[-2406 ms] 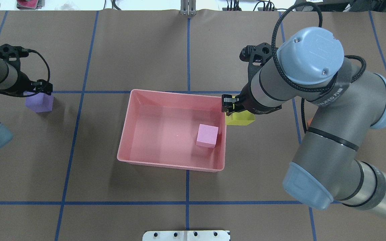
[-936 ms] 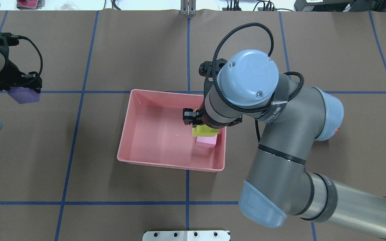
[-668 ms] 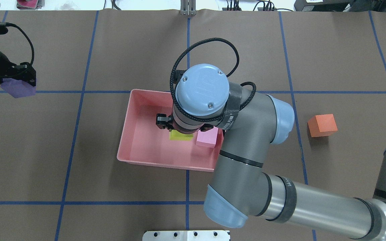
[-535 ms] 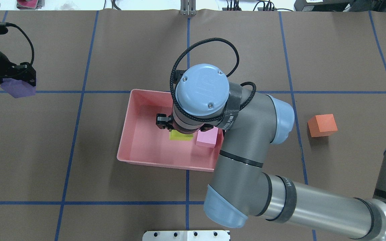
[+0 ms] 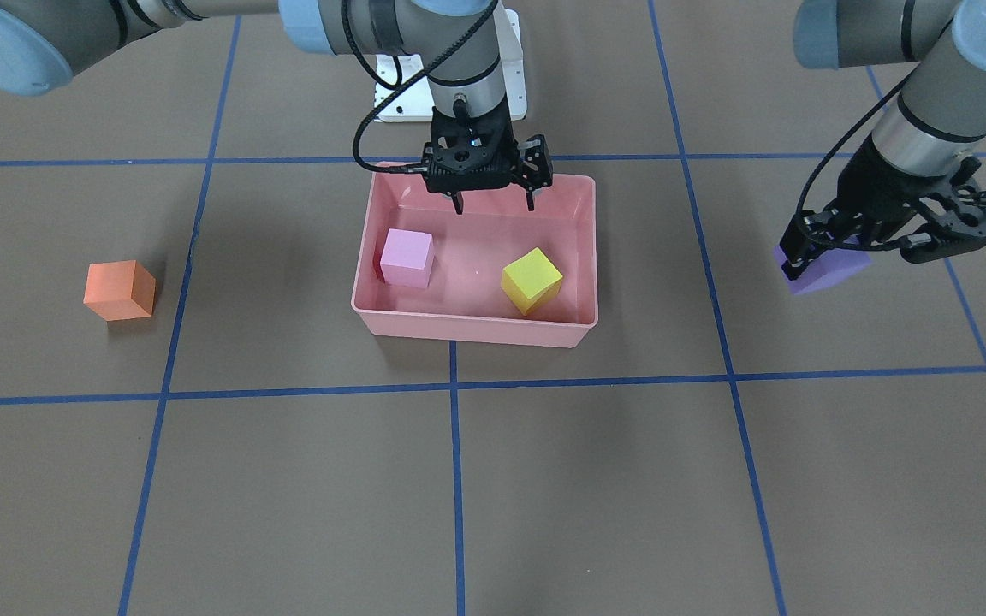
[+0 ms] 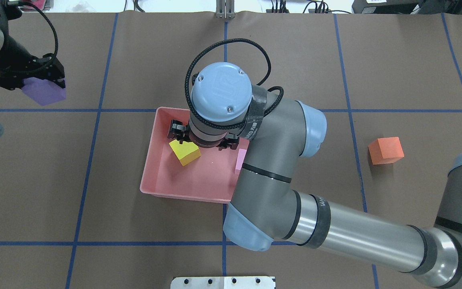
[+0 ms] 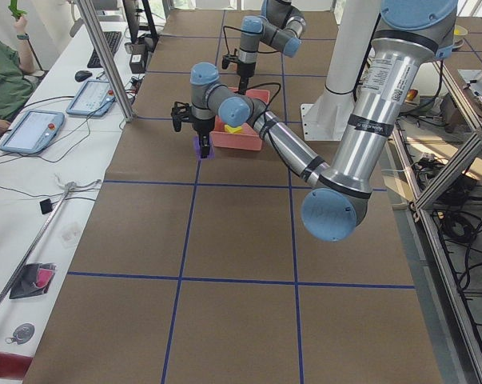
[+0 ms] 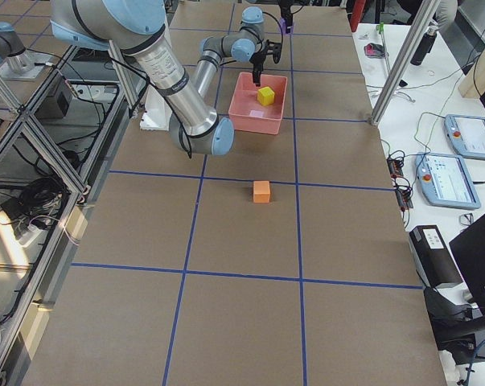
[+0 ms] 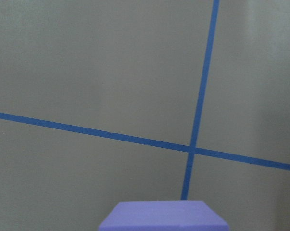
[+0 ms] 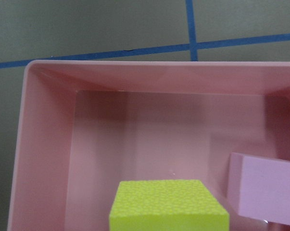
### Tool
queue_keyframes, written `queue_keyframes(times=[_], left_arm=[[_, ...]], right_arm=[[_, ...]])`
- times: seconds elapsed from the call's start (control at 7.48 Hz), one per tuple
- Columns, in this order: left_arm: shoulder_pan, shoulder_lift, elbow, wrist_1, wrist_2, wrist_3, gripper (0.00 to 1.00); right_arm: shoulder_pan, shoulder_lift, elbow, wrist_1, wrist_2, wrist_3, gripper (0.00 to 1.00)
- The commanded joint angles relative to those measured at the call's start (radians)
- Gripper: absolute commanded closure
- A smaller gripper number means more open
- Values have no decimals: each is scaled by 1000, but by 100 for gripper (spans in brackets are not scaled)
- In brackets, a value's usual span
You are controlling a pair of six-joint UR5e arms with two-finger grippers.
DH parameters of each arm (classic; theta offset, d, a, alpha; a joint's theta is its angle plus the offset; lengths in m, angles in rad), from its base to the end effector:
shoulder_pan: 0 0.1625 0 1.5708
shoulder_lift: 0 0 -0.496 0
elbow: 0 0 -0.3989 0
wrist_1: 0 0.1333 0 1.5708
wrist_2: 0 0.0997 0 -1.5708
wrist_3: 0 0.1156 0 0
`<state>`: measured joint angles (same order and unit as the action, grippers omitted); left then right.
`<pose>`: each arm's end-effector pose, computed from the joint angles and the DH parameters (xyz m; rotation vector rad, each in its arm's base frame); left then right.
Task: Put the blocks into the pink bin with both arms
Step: 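Carry purple cube into bin with left gripper while right moves toward orange cube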
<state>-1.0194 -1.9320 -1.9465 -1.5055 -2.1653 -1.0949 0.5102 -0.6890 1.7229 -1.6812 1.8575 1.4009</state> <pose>0.2603 -0.5541 0.3714 0.0237 0.8686 -0.3095 -0.5927 -0.4470 0.1224 0.0551 -0.9539 0.1817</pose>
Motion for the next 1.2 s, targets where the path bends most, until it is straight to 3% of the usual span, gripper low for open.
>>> queue_keyframes(times=[0.0, 0.13, 0.27, 0.53, 0.67, 1.07], left_arm=[[140, -132, -23, 5, -7, -283, 100], [216, -186, -23, 7, -1, -415, 100], [299, -212, -23, 8, 75, -497, 100], [462, -339, 13, 158, 242, -517, 100], [491, -366, 41, 163, 269, -542, 100], [507, -378, 67, 160, 271, -553, 100]], right_arm=[[138, -94, 163, -185, 92, -142, 0], [186, -163, 205, -230, 94, -268, 0], [250, -220, 217, -233, 101, -377, 0], [341, -364, 257, -223, 155, -625, 1], [353, -410, 257, -219, 151, -673, 1], [395, -550, 235, -57, 157, -698, 1]])
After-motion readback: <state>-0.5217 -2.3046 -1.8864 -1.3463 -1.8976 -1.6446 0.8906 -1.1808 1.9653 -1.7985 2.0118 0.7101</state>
